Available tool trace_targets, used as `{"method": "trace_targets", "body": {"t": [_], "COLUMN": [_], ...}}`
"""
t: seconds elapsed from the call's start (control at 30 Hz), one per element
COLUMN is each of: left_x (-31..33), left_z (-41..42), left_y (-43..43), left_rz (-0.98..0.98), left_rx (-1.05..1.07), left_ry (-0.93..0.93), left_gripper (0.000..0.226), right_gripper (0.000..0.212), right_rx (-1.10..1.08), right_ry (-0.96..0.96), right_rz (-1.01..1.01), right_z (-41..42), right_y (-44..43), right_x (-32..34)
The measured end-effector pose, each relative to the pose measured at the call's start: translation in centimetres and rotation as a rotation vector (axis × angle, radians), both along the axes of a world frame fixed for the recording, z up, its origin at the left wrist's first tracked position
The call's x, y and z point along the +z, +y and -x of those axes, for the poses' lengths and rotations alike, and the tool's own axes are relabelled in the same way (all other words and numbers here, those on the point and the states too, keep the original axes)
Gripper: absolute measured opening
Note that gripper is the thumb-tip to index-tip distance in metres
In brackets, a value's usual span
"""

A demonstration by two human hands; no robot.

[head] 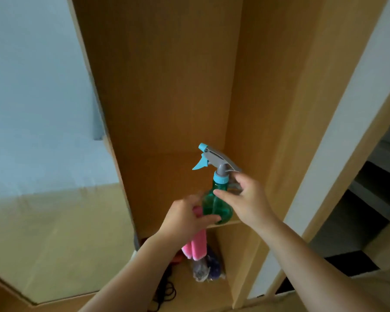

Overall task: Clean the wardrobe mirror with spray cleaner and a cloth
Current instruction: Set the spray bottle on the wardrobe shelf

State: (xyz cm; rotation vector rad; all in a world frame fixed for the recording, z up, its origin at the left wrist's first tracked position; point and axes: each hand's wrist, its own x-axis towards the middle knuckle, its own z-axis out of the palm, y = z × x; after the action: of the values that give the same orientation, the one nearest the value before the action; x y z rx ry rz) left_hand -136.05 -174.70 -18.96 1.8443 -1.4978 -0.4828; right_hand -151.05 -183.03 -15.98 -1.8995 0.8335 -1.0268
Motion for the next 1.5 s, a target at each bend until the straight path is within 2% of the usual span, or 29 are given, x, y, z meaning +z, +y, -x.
{"method": "trace_targets", "body": {"t": [0.1, 0.17, 0.27, 0.4, 0.5, 0.73, 0.97, 1.2, 1.37, 1.5], "left_x": [-0.9, -1.6, -2.0, -2.4, -2.8, -4.2, -4.6, -4.8, -4.6, -3.6], "left_z": [0.3, 0.4, 0.5, 0.3, 0.4, 0.6, 0.4, -0.1, -0.3, -0.1], "left_y": [-1.0, -1.4, -1.7, -2.0, -1.9, -1.0, -0.8, -1.1, -1.0, -0.8], "left_rz": [-0.04, -0.066, -0.114, -0.166, -0.166, -0.133, -0.095, -0.082, -0.081, -0.084], "left_rx": [0.081, 0.126, 0.188, 0.25, 0.266, 0.316, 0.299, 0.29, 0.292, 0.301], "left_ry": [-0.073, -0.071, -0.047, -0.016, -0.055, -0.053, -0.067, -0.069, -0.052, -0.068], "left_gripper": [0.048, 0.048, 0.035, 0.045, 0.04, 0.041, 0.037, 0.038, 0.038, 0.038], "right_gripper": [0.033, 0.032, 0.032, 0.037, 0.04, 0.03, 0.042, 0.036, 0.039, 0.03], "right_rx": [0.057, 0.082, 0.086, 0.082, 0.073, 0.044, 0.013, 0.022, 0.034, 0.035], "right_ry": [0.035, 0.054, 0.081, 0.151, 0.163, 0.254, 0.305, 0.271, 0.275, 0.239], "right_rz": [0.0, -0.022, -0.047, -0.059, -0.102, -0.157, -0.245, -0.249, -0.269, -0.264], "right_z": [0.4, 0.2, -0.7, -2.5, -4.2, -8.1, -9.2, -9.1, -8.8, -7.7], "right_y": [-4.2, -6.9, -10.5, -14.3, -16.2, -17.7, -18.8, -19.3, -19.2, -18.6], "right_x": [-0.3, -0.7, -1.8, -3.9, -5.8, -10.1, -12.6, -13.2, -12.9, -12.0]}}
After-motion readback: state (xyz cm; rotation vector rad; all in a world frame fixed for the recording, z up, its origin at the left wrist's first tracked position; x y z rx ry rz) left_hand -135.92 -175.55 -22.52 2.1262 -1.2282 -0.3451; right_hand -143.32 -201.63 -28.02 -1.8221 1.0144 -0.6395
